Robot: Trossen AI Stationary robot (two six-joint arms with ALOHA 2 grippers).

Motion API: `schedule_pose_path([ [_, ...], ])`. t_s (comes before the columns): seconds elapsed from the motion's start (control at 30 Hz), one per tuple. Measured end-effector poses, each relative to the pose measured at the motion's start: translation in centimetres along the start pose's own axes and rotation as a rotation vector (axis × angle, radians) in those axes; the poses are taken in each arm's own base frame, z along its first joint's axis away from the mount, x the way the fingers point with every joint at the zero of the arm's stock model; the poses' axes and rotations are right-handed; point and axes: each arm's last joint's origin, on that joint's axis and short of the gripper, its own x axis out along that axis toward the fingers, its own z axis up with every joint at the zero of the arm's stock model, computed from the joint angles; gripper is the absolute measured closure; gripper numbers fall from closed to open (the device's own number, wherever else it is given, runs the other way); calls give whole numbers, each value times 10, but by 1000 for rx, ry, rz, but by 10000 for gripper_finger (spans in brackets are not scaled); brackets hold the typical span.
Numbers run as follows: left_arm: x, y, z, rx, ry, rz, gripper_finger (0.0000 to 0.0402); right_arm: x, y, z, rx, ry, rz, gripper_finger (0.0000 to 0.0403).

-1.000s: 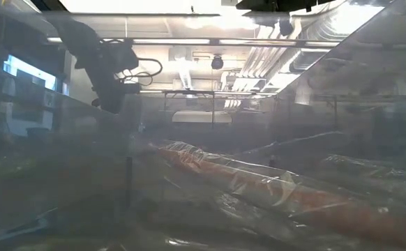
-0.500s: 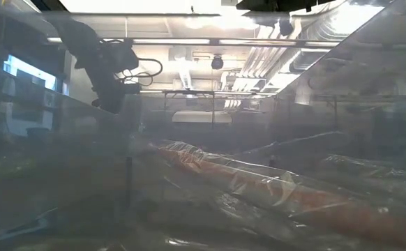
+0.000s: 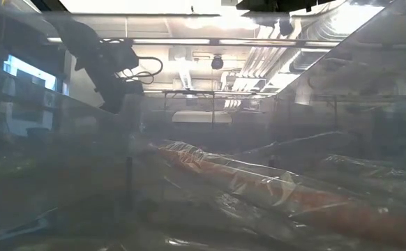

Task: Pick & Place Toothbrushes
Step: Put the blue toothbrush into the top black bin

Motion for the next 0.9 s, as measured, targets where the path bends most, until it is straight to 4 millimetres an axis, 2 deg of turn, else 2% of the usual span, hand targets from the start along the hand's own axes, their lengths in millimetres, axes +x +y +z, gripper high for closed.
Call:
schedule_pose_path([
  [0.2,0,-2,0,-81,4,-64,389,0,0,0,0,0,0,251],
  [0.63,-1,-5,1,-112,4,-176,387,0,1,0,0,3,38,251],
  [0.9,-6,-21,17,-55,-160,-321,387,0,1,0,1,0,53,251],
])
